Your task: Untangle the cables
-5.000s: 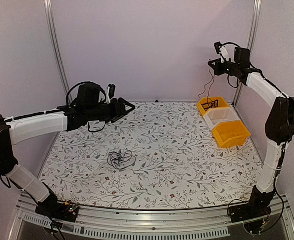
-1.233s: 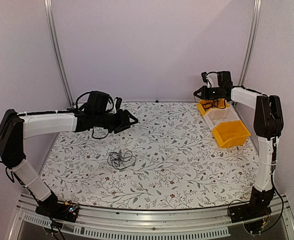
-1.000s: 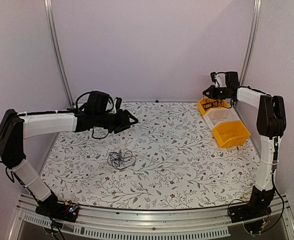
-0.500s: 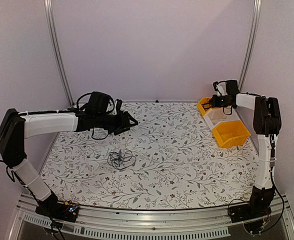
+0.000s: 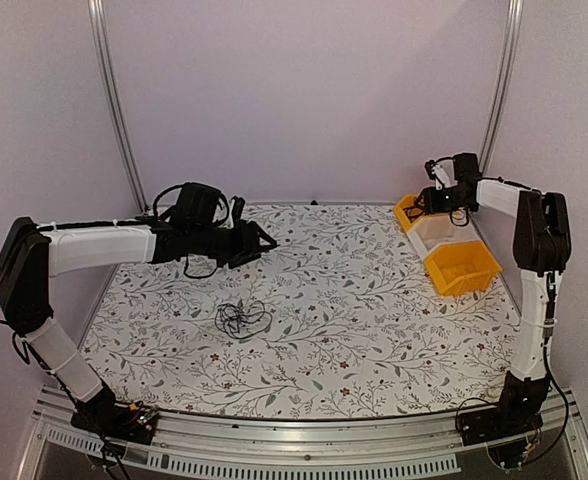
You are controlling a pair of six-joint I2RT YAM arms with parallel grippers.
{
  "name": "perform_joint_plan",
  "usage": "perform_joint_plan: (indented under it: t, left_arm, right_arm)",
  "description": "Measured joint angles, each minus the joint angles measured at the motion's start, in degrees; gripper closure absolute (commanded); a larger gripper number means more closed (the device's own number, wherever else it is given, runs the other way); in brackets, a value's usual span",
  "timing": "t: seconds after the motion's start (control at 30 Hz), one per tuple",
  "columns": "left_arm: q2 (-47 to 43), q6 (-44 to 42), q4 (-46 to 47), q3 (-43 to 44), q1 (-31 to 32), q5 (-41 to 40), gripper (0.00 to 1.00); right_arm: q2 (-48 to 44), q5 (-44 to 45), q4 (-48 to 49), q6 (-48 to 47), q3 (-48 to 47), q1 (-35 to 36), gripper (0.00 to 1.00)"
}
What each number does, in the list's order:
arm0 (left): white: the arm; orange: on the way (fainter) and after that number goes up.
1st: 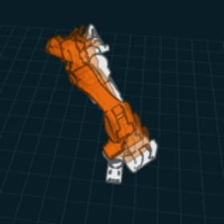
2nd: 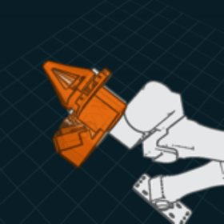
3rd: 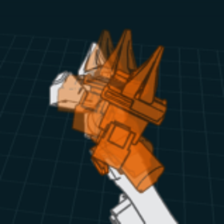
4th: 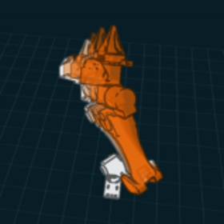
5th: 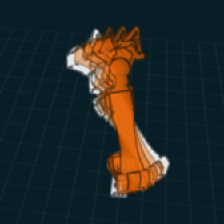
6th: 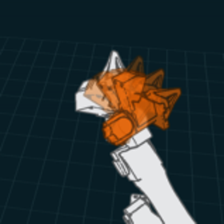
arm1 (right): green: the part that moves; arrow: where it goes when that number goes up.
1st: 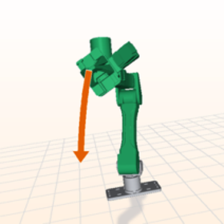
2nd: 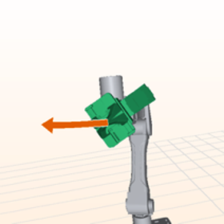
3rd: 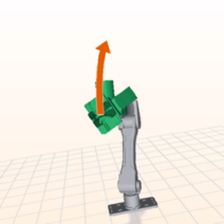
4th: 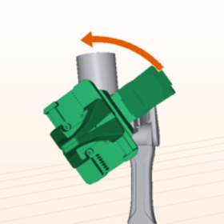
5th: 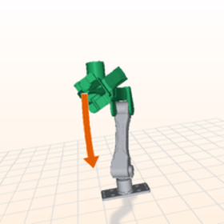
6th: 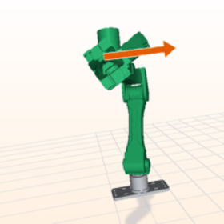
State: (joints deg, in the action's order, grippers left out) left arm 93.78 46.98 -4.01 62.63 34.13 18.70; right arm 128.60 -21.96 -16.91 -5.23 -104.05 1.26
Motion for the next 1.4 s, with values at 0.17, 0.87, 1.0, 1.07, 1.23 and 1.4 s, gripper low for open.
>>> perform_joint_plan:
  t: [0.17,0.87,1.0,1.07,1.23,1.4]
  left_arm:
    - [0.17,-0.02,2.14,0.02,0.0,0.92,0.42]
    - [1.6,-1.03,3.8,0.22,-0.02,4.44,0.41]
    - [1.57,-0.66,3.91,0.2,-0.02,4.39,0.41]
    - [1.57,-0.39,4.04,0.15,-0.02,4.31,0.41]
    - [1.22,0.09,4.42,-1.03,-0.02,3.89,0.42]
    - [0.31,0.35,4.42,-2.51,-0.02,3.3,0.41]
  right_arm:
    - [-7.74,-1.2,-10.91,-2.34,-2.43,0.02,0.54]
    - [-9.4,16.83,-34.12,-32.94,-11.8,-0.59,0.59]
    - [-6.58,18.51,-34.18,-37.13,-11.78,-0.59,0.61]
    - [-5.68,19.17,-34.18,-38.64,-11.78,-0.59,0.64]
    - [-4.15,21.88,-33.64,-41.2,-11.78,-0.59,0.79]
    - [-1.84,24.11,-32.76,-42.38,-12.96,-0.59,1.0]
